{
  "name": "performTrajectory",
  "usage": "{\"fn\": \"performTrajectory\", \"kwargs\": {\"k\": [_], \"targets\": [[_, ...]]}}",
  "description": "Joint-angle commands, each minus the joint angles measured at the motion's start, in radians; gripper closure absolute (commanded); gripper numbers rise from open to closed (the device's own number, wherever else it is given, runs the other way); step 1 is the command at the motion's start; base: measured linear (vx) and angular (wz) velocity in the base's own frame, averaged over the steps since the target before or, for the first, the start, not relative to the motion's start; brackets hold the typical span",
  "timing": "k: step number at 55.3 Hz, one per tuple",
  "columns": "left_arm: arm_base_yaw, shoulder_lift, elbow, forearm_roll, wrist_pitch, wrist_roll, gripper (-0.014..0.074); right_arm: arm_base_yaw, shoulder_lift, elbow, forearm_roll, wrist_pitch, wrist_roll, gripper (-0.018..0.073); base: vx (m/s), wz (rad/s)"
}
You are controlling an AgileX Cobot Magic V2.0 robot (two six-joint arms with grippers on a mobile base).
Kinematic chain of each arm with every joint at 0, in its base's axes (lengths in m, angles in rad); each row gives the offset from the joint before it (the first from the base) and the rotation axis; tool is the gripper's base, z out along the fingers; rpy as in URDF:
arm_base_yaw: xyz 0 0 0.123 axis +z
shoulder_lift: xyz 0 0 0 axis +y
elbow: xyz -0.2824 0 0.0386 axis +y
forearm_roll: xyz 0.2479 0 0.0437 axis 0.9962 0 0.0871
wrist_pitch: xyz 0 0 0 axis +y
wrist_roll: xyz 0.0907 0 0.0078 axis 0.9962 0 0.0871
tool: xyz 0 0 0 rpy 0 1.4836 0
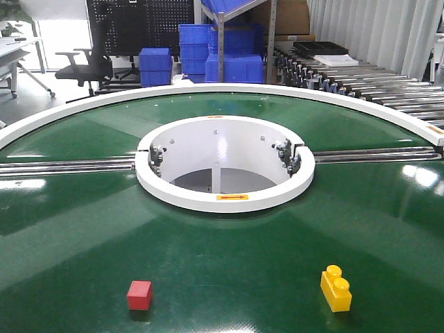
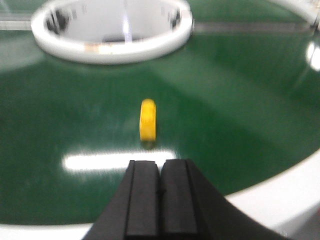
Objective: Pick red and yellow blocks into blue bin
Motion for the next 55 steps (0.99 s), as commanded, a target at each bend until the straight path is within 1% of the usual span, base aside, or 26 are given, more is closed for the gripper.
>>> {"fn": "performTrajectory", "kwargs": {"k": [1,8,12,15,20,24,26,33,38,42,46,48,55], "targets": [[-0.001,0.055,-0.007,-0.007,-0.036,0.0,0.0594,0.001,0.063,0.001,-0.01,-0.044,-0.008,0.057,0.0,0.0],[-0.001,0.083,0.026,-0.007,-0.019,0.0,0.0594,0.001,0.123,0.054,-0.01,-0.056,-0.008,0.0568,0.0,0.0],[-0.001,0.094,0.047,-0.007,-0.063,-0.002,0.0594,0.001,0.15,0.078,-0.01,-0.071,-0.008,0.0566,0.0,0.0],[-0.001,0.103,0.06,-0.007,-0.071,-0.01,0.0592,0.001,0.166,0.079,-0.01,-0.071,-0.005,0.0559,0.0,0.0],[-0.001,0.115,0.071,-0.007,-0.052,-0.01,0.0561,0.001,0.19,0.078,-0.011,-0.075,-0.005,0.0514,0.0,0.0],[-0.001,0.126,0.07,-0.007,-0.036,-0.009,0.0495,0.001,0.208,0.078,-0.011,-0.074,-0.006,0.0442,0.0,0.0],[-0.001,0.129,0.07,-0.007,-0.042,-0.007,0.0448,0.001,0.218,0.078,-0.011,-0.074,-0.006,0.0393,0.0,0.0],[-0.018,0.127,0.07,-0.008,-0.043,0.003,0.0234,0.001,0.245,0.078,-0.014,-0.063,-0.017,0.0192,0.0,0.0],[-0.05,0.126,0.07,-0.008,-0.032,0.008,0.0097,0.001,0.265,0.075,-0.014,-0.055,-0.017,0.0043,0.0,0.0],[-0.087,0.126,0.07,-0.01,-0.029,0.009,0.0003,0.001,0.284,0.065,-0.014,-0.044,-0.027,-0.0045,0.0,0.0],[-0.142,0.126,0.07,-0.02,-0.028,0.021,-0.0048,0.001,0.311,0.046,-0.01,-0.038,-0.033,-0.0109,0.0,0.0],[-0.164,0.126,0.07,-0.034,-0.03,0.03,-0.006,0.001,0.329,0.032,-0.008,-0.038,-0.037,-0.0125,0.0,0.0],[-0.253,0.126,0.07,-0.087,-0.036,0.113,-0.0055,0.002,0.433,-0.039,0.017,-0.032,-0.067,-0.0128,0.0,0.0]]}}
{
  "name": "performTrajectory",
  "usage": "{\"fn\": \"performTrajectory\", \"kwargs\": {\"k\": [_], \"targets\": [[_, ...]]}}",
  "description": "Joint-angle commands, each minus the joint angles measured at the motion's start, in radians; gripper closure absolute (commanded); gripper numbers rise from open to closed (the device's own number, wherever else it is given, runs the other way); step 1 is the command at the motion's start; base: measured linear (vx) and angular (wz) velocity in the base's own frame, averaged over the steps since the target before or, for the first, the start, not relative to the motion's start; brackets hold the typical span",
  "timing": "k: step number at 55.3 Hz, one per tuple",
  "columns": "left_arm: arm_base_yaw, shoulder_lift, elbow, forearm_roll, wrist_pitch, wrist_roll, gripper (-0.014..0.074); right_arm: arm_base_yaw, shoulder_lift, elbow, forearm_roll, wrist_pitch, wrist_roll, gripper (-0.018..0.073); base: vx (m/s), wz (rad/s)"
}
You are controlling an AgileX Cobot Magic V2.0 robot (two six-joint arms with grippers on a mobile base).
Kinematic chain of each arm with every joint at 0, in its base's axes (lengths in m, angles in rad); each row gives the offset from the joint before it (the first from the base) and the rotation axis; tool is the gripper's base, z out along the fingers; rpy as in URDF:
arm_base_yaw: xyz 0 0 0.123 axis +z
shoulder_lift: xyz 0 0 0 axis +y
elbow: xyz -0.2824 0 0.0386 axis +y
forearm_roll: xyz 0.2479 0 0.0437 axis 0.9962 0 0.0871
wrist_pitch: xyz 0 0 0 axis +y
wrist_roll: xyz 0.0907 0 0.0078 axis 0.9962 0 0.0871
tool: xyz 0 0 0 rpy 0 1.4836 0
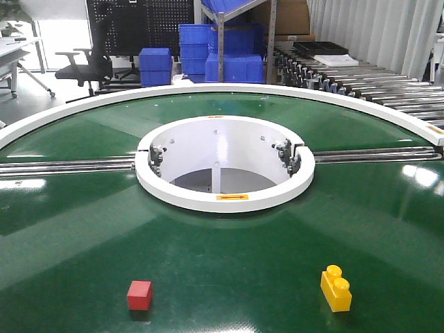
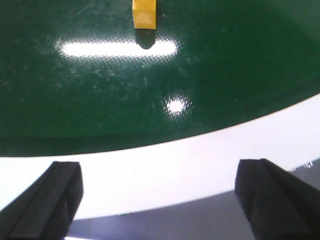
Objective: Pick red and yellow blocks into blue bin
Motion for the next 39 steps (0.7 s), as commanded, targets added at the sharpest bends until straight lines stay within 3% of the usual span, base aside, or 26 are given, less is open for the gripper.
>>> {"fn": "performTrajectory", "kwargs": {"k": [1,11,39], "targets": [[-0.06,0.008,-0.025,-0.051,-0.075,0.063,-0.005,0.002,0.069,-0.085,0.017,-0.048,-0.033,-0.0126,0.0,0.0],[-0.118,0.008,-0.025,-0.078,-0.093,0.094,0.0008,0.002,0.266,-0.223,0.089,-0.019,-0.099,-0.0101,0.0,0.0],[-0.119,0.008,-0.025,-0.064,-0.091,0.094,0.0053,0.004,0.783,-0.558,0.085,-0.022,-0.126,-0.0073,0.0,0.0]]}}
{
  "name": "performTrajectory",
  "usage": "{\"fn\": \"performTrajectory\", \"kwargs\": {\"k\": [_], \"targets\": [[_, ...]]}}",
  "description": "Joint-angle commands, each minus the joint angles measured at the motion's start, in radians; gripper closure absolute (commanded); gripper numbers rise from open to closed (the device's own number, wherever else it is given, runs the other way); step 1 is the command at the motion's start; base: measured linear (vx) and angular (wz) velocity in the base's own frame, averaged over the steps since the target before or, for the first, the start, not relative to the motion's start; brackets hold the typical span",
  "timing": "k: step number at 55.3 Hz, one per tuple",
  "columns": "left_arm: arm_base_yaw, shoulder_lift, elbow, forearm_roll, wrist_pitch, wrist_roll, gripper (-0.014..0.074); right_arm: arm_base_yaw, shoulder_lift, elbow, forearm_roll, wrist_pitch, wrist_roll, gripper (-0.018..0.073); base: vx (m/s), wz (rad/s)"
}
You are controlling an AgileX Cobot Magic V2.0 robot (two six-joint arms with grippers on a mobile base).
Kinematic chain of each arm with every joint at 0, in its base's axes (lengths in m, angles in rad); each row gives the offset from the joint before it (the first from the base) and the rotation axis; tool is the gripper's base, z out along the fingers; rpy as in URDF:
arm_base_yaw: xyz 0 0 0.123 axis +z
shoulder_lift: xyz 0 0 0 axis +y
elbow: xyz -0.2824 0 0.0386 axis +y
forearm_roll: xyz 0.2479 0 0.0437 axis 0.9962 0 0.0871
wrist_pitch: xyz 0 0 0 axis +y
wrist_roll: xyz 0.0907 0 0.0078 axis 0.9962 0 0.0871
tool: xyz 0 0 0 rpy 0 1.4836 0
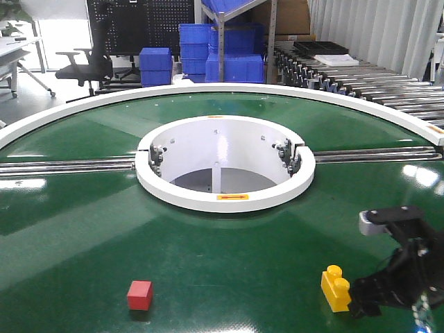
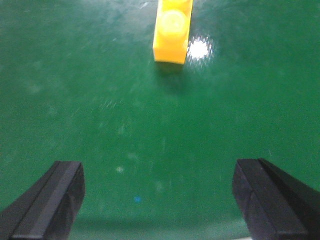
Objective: Pick red and yellow blocks into blue bin
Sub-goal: 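Reach the right gripper down and close it on the yellow brick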
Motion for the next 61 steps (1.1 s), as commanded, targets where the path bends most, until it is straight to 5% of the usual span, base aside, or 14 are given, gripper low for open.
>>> {"fn": "performTrajectory", "kwargs": {"k": [1,58,61], "targets": [[-0.005,0.008,-0.025,0.001,-0.078,-0.001,0.0053,0.003,0.039,-0.078,-0.003,-0.051,-0.011,-0.0073,0.0,0.0],[-0.005,0.008,-0.025,0.003,-0.073,-0.001,0.0053,0.022,0.499,-0.451,-0.023,-0.129,-0.029,-0.003,0.0,0.0],[-0.005,0.008,-0.025,0.003,-0.074,-0.001,0.0053,0.022,0.499,-0.451,-0.023,-0.117,-0.028,0.0106,0.0,0.0]]}}
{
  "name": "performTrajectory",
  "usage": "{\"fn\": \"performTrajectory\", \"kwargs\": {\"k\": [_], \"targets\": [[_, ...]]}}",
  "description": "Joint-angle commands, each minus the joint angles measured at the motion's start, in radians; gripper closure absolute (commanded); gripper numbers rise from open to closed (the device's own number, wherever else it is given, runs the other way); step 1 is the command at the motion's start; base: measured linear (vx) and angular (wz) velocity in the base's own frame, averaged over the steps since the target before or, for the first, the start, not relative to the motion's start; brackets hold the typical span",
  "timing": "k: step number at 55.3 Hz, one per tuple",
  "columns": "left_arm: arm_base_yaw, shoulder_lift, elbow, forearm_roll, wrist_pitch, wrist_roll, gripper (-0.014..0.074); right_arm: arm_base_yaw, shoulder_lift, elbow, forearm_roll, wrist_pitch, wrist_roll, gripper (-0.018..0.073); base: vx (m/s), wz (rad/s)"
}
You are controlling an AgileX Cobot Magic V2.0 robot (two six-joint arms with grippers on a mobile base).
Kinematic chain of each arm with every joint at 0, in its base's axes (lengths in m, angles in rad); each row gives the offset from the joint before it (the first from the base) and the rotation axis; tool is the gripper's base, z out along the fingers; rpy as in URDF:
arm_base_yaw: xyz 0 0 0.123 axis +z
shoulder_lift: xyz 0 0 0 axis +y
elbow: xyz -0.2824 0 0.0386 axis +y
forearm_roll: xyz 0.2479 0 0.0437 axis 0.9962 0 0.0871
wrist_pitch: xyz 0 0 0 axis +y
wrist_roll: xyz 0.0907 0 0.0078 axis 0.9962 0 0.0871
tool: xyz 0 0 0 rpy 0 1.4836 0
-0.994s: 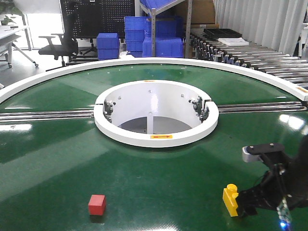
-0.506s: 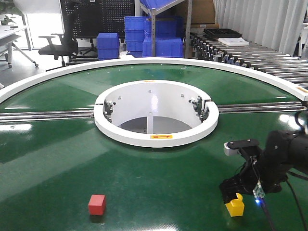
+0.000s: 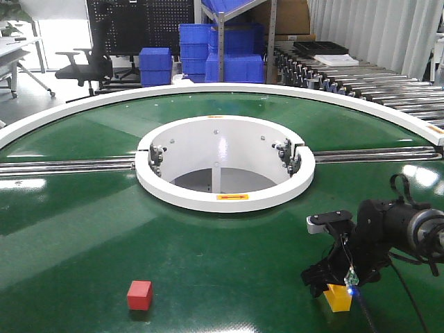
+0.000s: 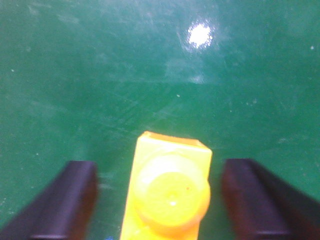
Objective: Pick red and yellow blocks into blue bin
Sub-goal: 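Reach the right gripper down and close it on the yellow brick, then lift the yellow brick off the table with the right gripper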
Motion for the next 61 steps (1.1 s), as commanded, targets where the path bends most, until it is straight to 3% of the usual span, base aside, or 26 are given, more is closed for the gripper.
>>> {"fn": "performTrajectory", "kwargs": {"k": [1,13,34,51,61], "targets": [[-0.005,0.008,-0.025,-0.007,-0.074,-0.001,0.0053,-0.002,-0.06,-0.031,-0.004,-0.023,0.0,0.0128,0.0,0.0],[-0.005,0.008,-0.025,-0.006,-0.077,-0.001,0.0053,-0.002,-0.076,-0.031,-0.004,-0.004,0.032,0.0284,0.0,0.0],[-0.005,0.008,-0.025,0.019,-0.077,-0.001,0.0053,0.007,-0.308,-0.008,0.077,0.028,0.018,0.0293,0.0,0.0],[-0.005,0.006,-0.025,0.022,-0.114,-0.001,0.0053,0.156,-0.676,0.313,0.075,-0.175,-0.093,0.0293,0.0,0.0],[-0.005,0.006,-0.025,0.021,-0.153,-0.001,0.0053,0.257,-0.88,0.503,0.076,-0.211,-0.097,0.0293,0.0,0.0]]}}
